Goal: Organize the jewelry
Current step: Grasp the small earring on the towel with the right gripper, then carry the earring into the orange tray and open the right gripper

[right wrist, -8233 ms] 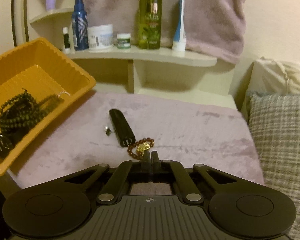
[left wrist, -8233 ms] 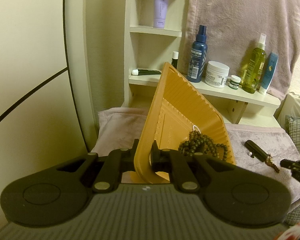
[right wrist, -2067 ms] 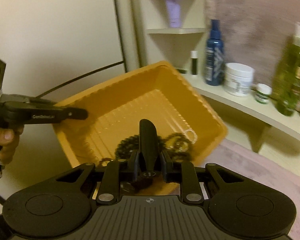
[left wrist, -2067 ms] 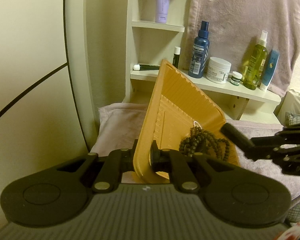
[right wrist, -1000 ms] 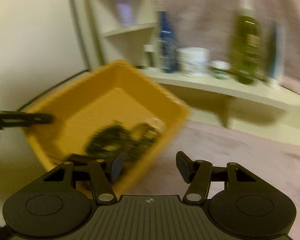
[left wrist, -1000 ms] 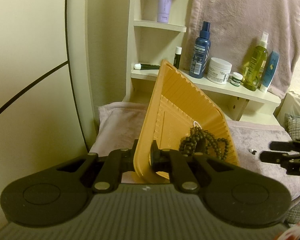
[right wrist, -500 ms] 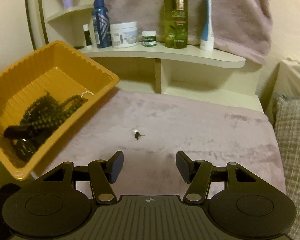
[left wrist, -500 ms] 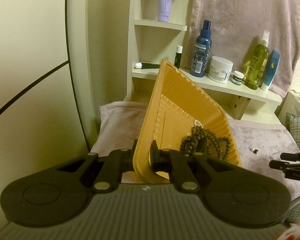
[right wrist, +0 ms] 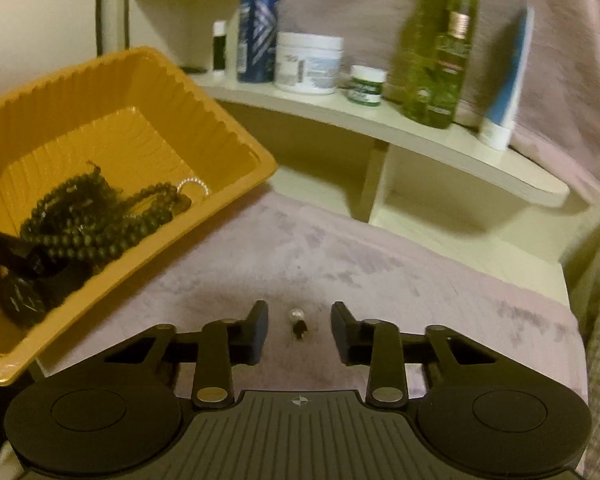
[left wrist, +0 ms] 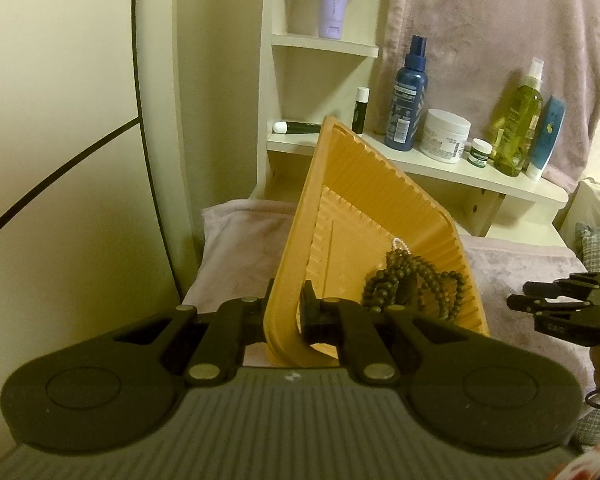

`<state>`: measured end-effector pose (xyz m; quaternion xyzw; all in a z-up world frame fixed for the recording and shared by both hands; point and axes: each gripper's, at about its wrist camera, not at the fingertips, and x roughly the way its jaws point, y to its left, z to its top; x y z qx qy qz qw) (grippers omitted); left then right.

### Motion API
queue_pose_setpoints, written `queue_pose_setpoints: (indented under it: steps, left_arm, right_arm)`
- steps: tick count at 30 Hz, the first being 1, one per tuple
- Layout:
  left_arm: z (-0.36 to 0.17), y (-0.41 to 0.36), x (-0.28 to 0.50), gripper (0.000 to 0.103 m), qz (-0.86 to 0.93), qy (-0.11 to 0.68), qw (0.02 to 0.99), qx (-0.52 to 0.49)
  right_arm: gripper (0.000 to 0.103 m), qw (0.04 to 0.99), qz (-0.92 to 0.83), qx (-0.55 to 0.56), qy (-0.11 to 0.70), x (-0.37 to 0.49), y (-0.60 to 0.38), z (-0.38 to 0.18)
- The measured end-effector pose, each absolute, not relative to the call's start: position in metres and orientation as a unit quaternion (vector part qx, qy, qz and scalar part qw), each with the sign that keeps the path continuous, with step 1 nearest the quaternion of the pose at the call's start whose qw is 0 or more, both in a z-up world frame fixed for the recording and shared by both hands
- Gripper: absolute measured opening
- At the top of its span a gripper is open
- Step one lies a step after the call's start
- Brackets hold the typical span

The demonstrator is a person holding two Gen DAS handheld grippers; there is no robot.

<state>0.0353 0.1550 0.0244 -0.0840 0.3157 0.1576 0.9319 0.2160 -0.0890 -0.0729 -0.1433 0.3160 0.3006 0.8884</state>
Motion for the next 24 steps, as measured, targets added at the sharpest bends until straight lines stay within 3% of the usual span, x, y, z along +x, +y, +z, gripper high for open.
queue_pose_setpoints:
  steps: [8,24]
  left_arm:
    - [0.023,0.156,0.036,0.007,0.16,0.318,0.931,-0.085]
    - [0.023,0.155,0.035,0.007,0.158,0.313,0.932,-0.085]
  right_arm:
    - [0.008,0.881,0.305,-0.168,0.32,0.221,-0.082,-0.081]
    - [0.008,0.896,0.325,-0.095,0.288,0.184,-0.088,-0.023]
